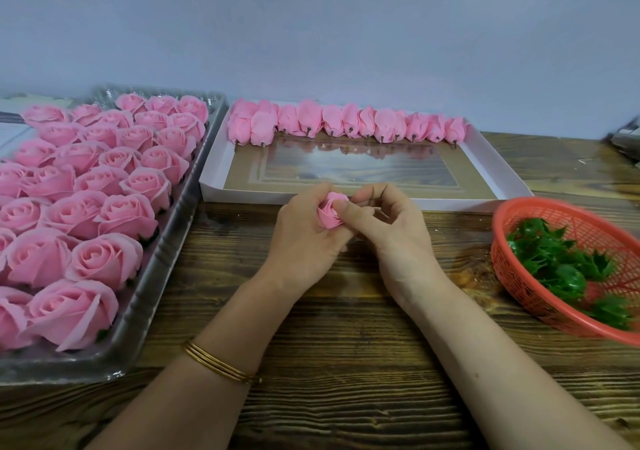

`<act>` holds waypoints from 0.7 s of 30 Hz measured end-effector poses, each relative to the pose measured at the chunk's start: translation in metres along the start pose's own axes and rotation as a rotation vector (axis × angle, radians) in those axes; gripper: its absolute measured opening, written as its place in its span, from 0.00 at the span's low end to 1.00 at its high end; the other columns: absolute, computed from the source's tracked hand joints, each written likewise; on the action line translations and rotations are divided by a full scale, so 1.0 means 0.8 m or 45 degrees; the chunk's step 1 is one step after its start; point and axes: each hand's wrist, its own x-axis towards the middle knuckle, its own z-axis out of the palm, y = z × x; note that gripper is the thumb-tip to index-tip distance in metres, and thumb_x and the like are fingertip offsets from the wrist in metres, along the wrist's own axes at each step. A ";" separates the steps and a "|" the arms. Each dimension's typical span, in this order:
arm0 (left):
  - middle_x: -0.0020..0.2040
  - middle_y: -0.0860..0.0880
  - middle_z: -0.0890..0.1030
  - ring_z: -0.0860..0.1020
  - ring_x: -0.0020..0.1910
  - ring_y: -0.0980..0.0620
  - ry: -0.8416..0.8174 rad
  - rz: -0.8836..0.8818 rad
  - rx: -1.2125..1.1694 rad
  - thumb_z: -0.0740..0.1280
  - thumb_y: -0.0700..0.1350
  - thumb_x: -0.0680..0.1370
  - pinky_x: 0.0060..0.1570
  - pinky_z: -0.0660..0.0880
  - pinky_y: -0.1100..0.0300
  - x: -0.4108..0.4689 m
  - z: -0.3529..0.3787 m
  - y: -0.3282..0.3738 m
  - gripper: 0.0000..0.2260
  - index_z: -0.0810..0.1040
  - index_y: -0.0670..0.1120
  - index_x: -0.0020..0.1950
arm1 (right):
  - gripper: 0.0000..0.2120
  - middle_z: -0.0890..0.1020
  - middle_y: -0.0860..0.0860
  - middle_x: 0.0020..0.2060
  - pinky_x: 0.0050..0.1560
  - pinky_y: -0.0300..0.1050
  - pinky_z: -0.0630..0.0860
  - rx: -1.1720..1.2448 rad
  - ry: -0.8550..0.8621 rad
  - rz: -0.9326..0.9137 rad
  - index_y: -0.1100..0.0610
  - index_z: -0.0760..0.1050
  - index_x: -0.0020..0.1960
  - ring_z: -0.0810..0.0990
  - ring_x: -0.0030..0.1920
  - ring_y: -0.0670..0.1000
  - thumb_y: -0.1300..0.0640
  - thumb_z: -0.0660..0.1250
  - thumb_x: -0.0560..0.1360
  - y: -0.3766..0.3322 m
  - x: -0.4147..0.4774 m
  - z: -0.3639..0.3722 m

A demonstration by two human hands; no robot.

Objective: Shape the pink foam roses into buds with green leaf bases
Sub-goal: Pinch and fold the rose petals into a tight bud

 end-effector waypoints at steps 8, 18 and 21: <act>0.34 0.41 0.83 0.81 0.31 0.53 0.090 -0.044 -0.318 0.72 0.43 0.75 0.33 0.77 0.65 0.002 0.000 0.010 0.11 0.76 0.35 0.42 | 0.04 0.74 0.56 0.32 0.37 0.44 0.72 0.169 0.055 0.045 0.63 0.73 0.43 0.73 0.34 0.53 0.65 0.60 0.70 0.005 0.007 0.000; 0.36 0.49 0.84 0.83 0.36 0.54 0.151 -0.118 -0.567 0.70 0.41 0.77 0.38 0.79 0.62 0.004 -0.002 0.017 0.14 0.78 0.28 0.49 | 0.21 0.81 0.51 0.36 0.47 0.45 0.79 -0.067 -0.029 -0.049 0.62 0.71 0.54 0.78 0.35 0.47 0.76 0.73 0.65 0.007 -0.001 0.006; 0.36 0.48 0.85 0.83 0.35 0.53 0.128 -0.159 -0.604 0.70 0.41 0.77 0.39 0.80 0.56 0.001 -0.001 0.019 0.16 0.75 0.27 0.52 | 0.26 0.81 0.57 0.42 0.56 0.58 0.77 -0.046 -0.045 -0.050 0.64 0.70 0.59 0.78 0.41 0.56 0.77 0.73 0.64 0.006 -0.003 0.011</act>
